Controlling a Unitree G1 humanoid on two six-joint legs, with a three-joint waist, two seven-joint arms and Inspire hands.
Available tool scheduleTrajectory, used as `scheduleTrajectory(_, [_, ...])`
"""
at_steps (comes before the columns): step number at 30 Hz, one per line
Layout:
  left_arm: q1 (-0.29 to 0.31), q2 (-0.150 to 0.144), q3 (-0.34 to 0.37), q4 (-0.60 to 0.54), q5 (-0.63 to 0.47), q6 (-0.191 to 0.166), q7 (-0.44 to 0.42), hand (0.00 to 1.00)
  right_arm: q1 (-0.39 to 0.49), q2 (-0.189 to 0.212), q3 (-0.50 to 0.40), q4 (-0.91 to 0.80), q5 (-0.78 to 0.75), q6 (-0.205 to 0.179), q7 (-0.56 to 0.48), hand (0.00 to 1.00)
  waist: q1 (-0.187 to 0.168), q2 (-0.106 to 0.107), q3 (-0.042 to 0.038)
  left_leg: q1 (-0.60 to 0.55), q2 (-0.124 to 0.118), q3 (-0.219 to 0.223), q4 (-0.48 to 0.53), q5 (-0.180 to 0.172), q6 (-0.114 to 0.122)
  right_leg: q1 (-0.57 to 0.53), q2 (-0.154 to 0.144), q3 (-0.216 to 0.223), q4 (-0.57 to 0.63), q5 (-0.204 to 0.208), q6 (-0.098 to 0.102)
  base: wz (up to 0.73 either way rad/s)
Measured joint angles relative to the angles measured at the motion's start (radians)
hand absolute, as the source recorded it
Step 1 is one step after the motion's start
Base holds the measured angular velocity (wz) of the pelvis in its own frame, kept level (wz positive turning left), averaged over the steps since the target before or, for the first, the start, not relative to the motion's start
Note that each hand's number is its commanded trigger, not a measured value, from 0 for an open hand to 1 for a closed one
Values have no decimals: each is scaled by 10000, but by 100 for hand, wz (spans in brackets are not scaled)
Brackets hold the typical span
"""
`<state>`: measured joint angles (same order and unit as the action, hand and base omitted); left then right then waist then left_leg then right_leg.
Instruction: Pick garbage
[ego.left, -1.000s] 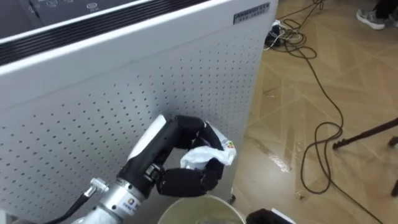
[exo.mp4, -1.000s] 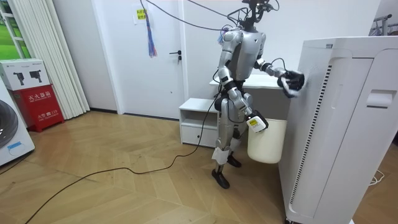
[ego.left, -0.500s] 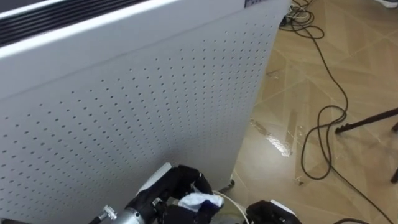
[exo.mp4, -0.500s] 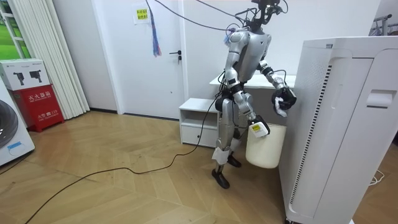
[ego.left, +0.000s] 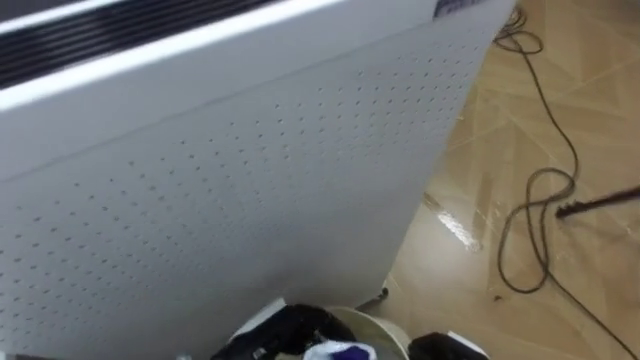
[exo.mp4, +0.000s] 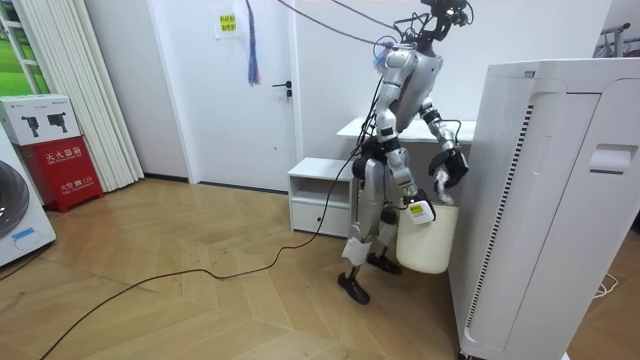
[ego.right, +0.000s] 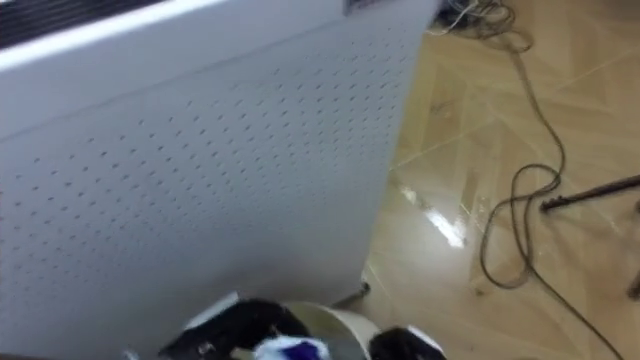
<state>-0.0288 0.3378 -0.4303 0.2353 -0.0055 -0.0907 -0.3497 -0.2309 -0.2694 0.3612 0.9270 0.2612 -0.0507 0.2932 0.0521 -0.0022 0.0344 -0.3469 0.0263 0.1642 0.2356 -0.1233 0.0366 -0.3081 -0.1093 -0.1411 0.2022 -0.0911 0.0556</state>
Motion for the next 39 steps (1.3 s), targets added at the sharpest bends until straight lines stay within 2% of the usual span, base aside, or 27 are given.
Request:
scheduleTrajectory(3, [14, 19, -50, 17, -6, 22, -142, 0, -4, 2, 116, -1, 3, 3, 215, 100, 130, 95, 21, 287, -119, -269, -21, -3, -6, 273, -88, -560, -19, -16, -19, -27])
scheduleTrajectory(7, [-9, -96, -35, 12, -18, 20, -255, 0, 119, -13, 191, -25, 48, 97, 250, 100, 24, 321, -39, 650, -137, -194, -165, -3, -8, 505, -75, -532, -7, -20, -23, -13])
scheduleTrajectory(10, [31, -100, -40, 13, -16, 58, -361, 0, 141, -45, 159, -40, 78, 112, 189, 100, 19, 325, -39, 660, -137, -56, -166, -3, -8, 468, -88, -533, 0, -22, -27, -9])
scheduleTrajectory(16, [209, -104, -44, 12, -12, 180, -378, 0, 185, -103, 116, -41, 75, 222, 165, 100, 22, 322, -40, 777, -126, -81, -219, -14, 17, 464, -83, -553, 217, -8, -52, -1])
scheduleTrajectory(22, [368, -361, -64, 2, -18, 212, -621, 0, 358, -93, 149, -41, 77, 223, 171, 100, 25, 331, -102, 851, -75, -36, -107, -9, 13, 518, -46, -550, 275, 29, -108, -4])
scheduleTrajectory(26, [575, -407, -50, 9, -21, 296, -778, 0, 767, -123, 85, -113, 41, 241, 171, 100, -34, 313, -163, 1021, -52, -20, -139, -11, 1, 664, -9, -538, 250, 29, -112, -2])
scheduleTrajectory(28, [898, -406, -2, 99, -25, 409, -766, 0, 1043, -117, 83, -121, 33, 263, 169, 100, -202, 286, -193, 1220, -62, -20, -186, -14, -5, 867, -6, -561, 215, 23, -113, 0])
scheduleTrajectory(32, [1305, -384, -2, 652, -43, 595, -755, 0, 1511, -168, 76, -164, 41, 310, 153, 100, -318, 198, -219, 1733, -67, 45, -389, -34, -35, 1293, 11, -561, 127, -13, -108, -5])
scheduleTrajectory(35, [1611, -384, 264, 1083, -29, 646, -726, 0, 1922, -281, 24, -415, 69, 360, 136, 100, -342, 70, -258, 1989, -61, 70, -468, -34, -63, 1563, 50, -562, 3, -24, -128, 0])
scheduleTrajectory(36, [1763, -384, 400, 1311, -31, 640, -679, 0, 2056, -299, -33, -412, 76, 360, 141, 100, -347, 8, -314, 2083, -67, 120, -485, -41, -82, 1644, 66, -561, -5, -46, -137, -4])
scheduleTrajectory(39, [2173, -474, 850, 2144, -37, 634, -494, 0, 2413, -247, -499, -390, 67, 388, 133, 100, -377, -57, -345, 2524, -64, 140, -633, -59, -121, 2062, 111, -590, -180, -66, -143, -1])
